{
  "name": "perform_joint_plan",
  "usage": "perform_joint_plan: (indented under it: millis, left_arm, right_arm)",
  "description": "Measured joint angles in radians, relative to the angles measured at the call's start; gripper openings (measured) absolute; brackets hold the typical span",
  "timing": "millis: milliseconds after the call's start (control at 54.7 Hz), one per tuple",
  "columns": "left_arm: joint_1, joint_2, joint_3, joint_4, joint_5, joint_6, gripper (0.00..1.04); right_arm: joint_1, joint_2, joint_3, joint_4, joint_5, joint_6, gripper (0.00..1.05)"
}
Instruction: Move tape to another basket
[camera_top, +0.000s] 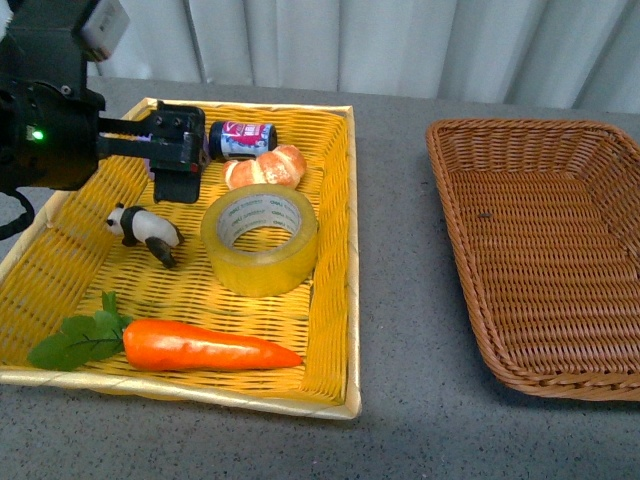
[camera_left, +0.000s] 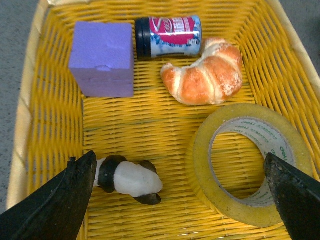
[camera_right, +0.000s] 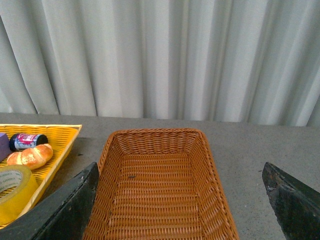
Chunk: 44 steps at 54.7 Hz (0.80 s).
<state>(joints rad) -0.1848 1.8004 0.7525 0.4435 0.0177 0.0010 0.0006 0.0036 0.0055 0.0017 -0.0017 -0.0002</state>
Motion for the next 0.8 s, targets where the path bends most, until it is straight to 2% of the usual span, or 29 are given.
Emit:
perform_joint_plan:
  millis: [219, 530, 805]
  left_arm:
    - [-0.025, 0.128, 0.124, -0.108, 0.058, 0.117, 0.98]
    - [-0.026, 0.218, 0.229, -0.256, 0.106, 0.134, 0.98]
    - [-0.033, 0.269, 0.304, -0.285, 0.052, 0.134, 0.98]
  right_arm:
    - [0.0, 0.0, 0.0, 0.0, 0.0, 0.0, 0.96]
    - [0.0, 0.0, 0.0, 0.0, 0.0, 0.0, 0.96]
    - [0.0, 0.0, 0.0, 0.0, 0.0, 0.0, 0.96]
